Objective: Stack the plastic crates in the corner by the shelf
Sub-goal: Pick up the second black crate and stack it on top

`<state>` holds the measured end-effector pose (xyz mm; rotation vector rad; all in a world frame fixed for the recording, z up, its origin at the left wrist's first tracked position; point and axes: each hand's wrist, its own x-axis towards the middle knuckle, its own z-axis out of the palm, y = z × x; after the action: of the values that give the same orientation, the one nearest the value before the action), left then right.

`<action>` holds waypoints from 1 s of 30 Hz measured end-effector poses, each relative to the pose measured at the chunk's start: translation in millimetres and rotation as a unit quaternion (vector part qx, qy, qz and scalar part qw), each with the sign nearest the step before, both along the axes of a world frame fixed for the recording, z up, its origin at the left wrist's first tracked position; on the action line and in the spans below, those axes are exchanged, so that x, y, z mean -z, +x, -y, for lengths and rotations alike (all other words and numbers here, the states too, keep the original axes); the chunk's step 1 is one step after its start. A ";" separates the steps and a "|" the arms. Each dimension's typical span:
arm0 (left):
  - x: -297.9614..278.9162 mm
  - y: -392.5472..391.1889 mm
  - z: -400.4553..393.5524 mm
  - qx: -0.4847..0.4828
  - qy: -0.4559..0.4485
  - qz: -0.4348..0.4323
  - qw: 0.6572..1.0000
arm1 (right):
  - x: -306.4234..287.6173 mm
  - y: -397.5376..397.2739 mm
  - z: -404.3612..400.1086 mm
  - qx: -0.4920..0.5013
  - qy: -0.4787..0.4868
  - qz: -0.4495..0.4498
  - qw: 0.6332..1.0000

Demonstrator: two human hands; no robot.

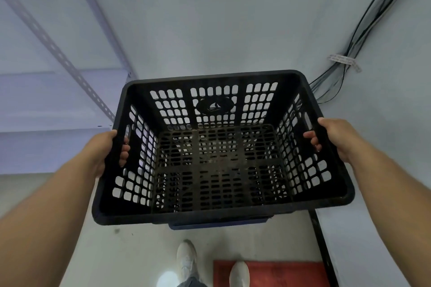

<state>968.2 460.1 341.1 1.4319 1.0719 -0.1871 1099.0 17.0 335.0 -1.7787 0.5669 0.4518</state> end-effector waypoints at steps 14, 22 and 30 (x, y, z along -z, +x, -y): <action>2.8 -7.3 15.5 -0.024 0.060 0.021 0.998 | 2.0 -2.1 7.1 -0.016 0.007 -0.010 1.000; 10.4 -7.5 12.2 -0.035 0.080 0.036 0.995 | 3.3 -5.9 -1.7 0.000 -0.042 0.018 0.999; 10.8 -8.7 16.5 -0.045 0.076 0.042 0.995 | 7.8 -5.9 -6.3 0.021 -0.059 0.046 0.997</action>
<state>959.5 443.6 330.3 1.5104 1.0975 0.0204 1093.2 23.3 327.2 -1.8871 0.5746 0.3115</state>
